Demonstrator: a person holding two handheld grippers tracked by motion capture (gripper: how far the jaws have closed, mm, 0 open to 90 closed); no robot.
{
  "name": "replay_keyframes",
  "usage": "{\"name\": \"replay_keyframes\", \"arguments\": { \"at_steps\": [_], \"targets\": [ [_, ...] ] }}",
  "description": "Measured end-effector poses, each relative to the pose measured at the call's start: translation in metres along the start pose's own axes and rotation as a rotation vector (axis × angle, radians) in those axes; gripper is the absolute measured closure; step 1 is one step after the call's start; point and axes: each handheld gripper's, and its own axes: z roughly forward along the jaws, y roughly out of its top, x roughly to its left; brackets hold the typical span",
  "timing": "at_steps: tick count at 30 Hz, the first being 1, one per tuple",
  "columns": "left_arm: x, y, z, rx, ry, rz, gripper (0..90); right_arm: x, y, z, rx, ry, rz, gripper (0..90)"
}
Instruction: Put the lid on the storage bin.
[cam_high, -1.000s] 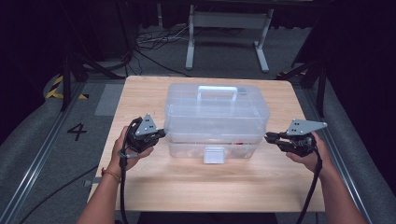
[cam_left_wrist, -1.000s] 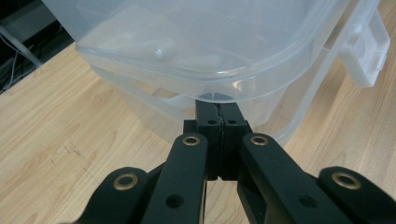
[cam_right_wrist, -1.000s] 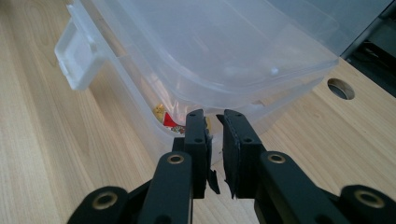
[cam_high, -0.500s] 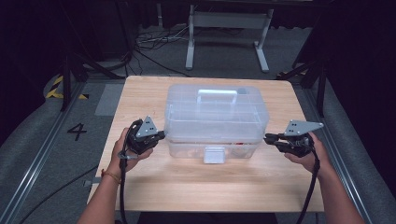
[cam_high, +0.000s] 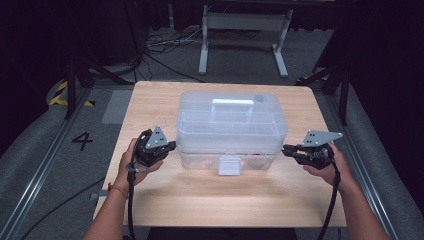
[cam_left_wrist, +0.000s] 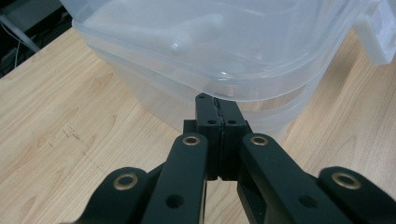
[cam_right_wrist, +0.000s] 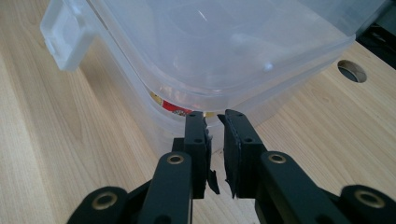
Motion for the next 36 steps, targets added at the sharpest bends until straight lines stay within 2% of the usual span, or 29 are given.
{"name": "replay_keyframes", "arguments": {
  "at_steps": [12,19,24,27,31,32,36],
  "targets": [
    [0.000,-0.006,0.002,0.018,0.008,-0.008,90.0,0.000,-0.003,0.004,0.044,0.003,-0.012,80.2],
    [0.000,-0.008,0.002,0.007,0.006,-0.017,90.0,0.000,-0.004,0.005,0.041,0.010,-0.009,79.3],
    [0.000,-0.010,0.004,0.021,0.002,-0.017,90.0,0.000,-0.004,0.005,0.047,0.007,-0.012,78.0],
    [-0.002,-0.011,0.007,0.037,0.005,-0.014,90.0,-0.001,-0.005,0.004,0.050,0.008,-0.013,74.3],
    [-0.001,-0.011,0.007,0.032,0.007,-0.020,89.8,-0.001,-0.005,0.004,0.052,-0.001,-0.018,72.9],
    [-0.001,-0.011,0.008,0.036,0.013,-0.018,89.3,-0.001,-0.005,0.004,0.053,-0.014,-0.015,64.6],
    [0.001,-0.011,0.008,0.036,0.016,-0.024,85.1,-0.002,-0.004,0.005,0.054,-0.028,-0.008,57.4]
  ]
}}
